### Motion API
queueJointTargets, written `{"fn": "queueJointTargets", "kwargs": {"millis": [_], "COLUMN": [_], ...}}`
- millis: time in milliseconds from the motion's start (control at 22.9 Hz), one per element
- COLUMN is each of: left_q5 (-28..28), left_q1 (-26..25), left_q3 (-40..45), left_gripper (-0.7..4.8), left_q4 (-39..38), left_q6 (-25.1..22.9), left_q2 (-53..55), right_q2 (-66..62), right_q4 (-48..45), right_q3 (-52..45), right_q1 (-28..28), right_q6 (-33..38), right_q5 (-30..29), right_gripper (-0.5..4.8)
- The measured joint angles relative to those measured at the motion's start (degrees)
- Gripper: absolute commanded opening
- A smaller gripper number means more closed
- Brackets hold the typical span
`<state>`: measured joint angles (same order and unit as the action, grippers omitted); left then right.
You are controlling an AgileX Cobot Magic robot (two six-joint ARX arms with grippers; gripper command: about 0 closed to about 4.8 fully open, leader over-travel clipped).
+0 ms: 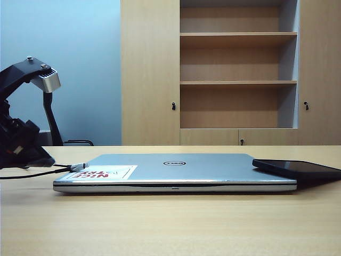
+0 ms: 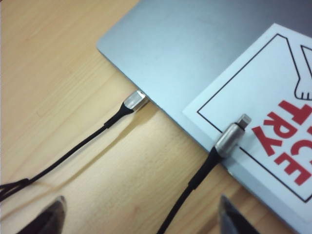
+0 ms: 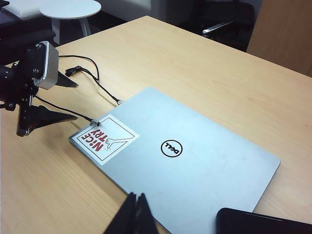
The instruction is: Pick up the charging cable and the phone, plug the charging cable into the charging port on the phone, and finally place them back on the table.
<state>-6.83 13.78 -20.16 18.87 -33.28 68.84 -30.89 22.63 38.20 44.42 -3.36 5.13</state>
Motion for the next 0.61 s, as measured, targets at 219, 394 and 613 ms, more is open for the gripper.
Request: {"fn": "queueJointTargets", "kwargs": {"millis": [219,394,613], "left_q5": [0.0,0.0,-0.02], "left_q1": [0.0,0.0,0.04], "left_q3": [0.0,-0.02,-0.02], "left_gripper": [4.0,4.0,4.0], "left_q4": [2.82,6.71,12.46], "left_q6": [-0.57,-0.57,-0.57], "left_q2": [4.26,8.24,13.33], "right_q2": [0.0,0.02,0.04], "right_q4": [0.0,-0.02,0.0], "right_q3": [0.0,0.0,0.0], "right_q1": [-0.02,-0.02,-0.02], "right_q6": [0.0,0.0,0.0], "right_q5": [0.0,0.0,0.0], "right_gripper": [-0.06,-0.06,-0.06]}}
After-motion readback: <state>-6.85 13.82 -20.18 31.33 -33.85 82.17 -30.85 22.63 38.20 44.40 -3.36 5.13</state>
